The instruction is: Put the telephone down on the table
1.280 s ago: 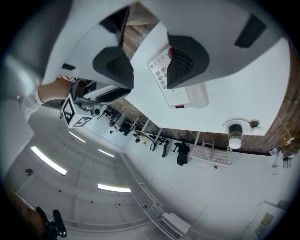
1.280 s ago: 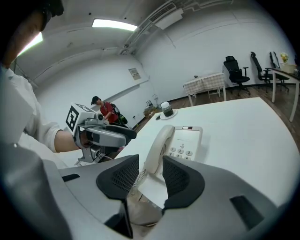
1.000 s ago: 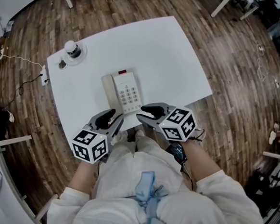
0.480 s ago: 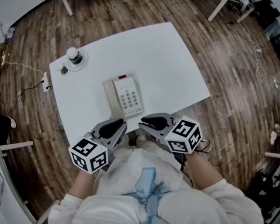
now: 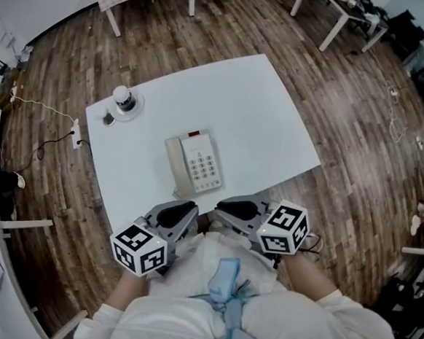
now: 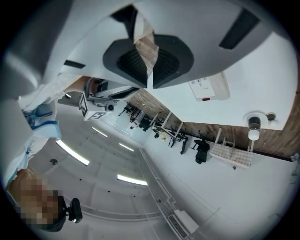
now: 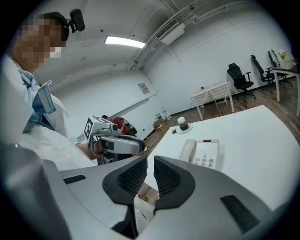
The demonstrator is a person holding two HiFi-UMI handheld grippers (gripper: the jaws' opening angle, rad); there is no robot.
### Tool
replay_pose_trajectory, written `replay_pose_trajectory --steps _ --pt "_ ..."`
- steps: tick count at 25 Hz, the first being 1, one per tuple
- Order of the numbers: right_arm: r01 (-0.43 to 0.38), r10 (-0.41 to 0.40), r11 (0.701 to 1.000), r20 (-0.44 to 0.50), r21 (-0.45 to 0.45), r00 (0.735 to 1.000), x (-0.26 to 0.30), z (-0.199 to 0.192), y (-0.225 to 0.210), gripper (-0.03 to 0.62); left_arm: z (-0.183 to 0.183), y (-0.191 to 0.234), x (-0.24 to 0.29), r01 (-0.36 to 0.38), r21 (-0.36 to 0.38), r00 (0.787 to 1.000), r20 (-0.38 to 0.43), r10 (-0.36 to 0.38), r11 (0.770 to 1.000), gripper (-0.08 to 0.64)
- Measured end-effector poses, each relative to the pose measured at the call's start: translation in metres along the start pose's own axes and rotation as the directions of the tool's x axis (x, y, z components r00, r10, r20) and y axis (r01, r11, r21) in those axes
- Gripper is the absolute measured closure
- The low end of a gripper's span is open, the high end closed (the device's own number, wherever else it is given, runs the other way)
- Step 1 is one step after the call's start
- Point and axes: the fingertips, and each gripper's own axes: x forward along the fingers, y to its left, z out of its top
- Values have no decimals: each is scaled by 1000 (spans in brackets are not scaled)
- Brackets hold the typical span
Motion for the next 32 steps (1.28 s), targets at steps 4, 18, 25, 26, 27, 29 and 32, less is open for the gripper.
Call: replay_pose_trajectory --steps 4,18,25,26,27,29,32 --pt "2 -2 1000 10 6 1000 2 -1 -1 541 0 2 -1 -4 -7 1000 8 4 1000 522" --pt "15 -15 1000 16 20 1000 4 2 -7 558 0 3 3 14 -15 1000 -2 -14 1000 522" --pt "15 -15 1000 13 19 1000 5 5 -8 558 2 4 5 20 -15 1000 -4 -20 1000 522" --pt "15 -16 1000 12 19 1000 5 5 -8 558 2 4 4 19 -16 1000 -3 -19 1000 522" --pt "16 -16 1000 13 20 1000 5 5 -7 558 2 4 4 18 -16 1000 -2 -18 1000 522" --pt "17 -17 1000 16 21 1000 4 4 -7 558 1 4 3 17 -18 1000 -2 -17 1000 522" --pt "13 -14 1000 16 23 1000 4 2 -5 558 -1 4 1 17 -22 1000 0 -17 1000 522"
